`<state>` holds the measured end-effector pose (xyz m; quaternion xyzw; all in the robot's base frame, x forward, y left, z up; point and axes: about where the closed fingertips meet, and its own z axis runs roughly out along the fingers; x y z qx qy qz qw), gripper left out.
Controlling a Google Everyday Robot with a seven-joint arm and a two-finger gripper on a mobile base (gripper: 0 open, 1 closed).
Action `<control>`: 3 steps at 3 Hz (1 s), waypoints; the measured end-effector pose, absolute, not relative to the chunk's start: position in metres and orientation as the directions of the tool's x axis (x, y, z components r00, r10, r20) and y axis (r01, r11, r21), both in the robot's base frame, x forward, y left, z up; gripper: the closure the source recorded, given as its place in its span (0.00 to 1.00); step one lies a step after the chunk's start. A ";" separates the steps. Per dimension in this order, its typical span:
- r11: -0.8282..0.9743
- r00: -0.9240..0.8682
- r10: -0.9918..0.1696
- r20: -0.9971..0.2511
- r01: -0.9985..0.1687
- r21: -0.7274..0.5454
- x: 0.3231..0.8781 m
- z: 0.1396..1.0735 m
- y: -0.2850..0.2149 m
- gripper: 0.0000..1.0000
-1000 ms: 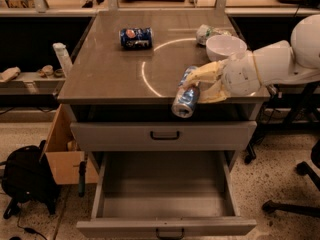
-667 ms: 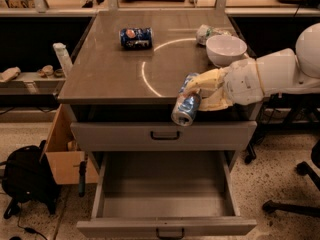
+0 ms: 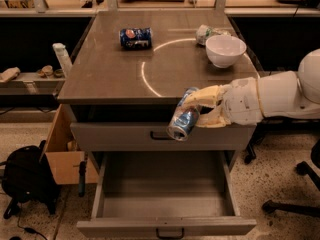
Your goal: Place redbull can into middle drawer
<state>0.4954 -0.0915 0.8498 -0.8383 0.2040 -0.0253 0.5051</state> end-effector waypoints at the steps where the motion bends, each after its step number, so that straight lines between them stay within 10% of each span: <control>1: -0.352 0.893 -0.397 -0.213 -0.362 -0.863 0.491 0.832 -0.087 1.00; 3: -0.360 0.901 -0.381 -0.207 -0.351 -0.864 0.498 0.832 -0.081 1.00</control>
Offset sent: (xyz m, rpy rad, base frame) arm -0.0036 0.0041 -0.0152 0.0414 0.0299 -0.0360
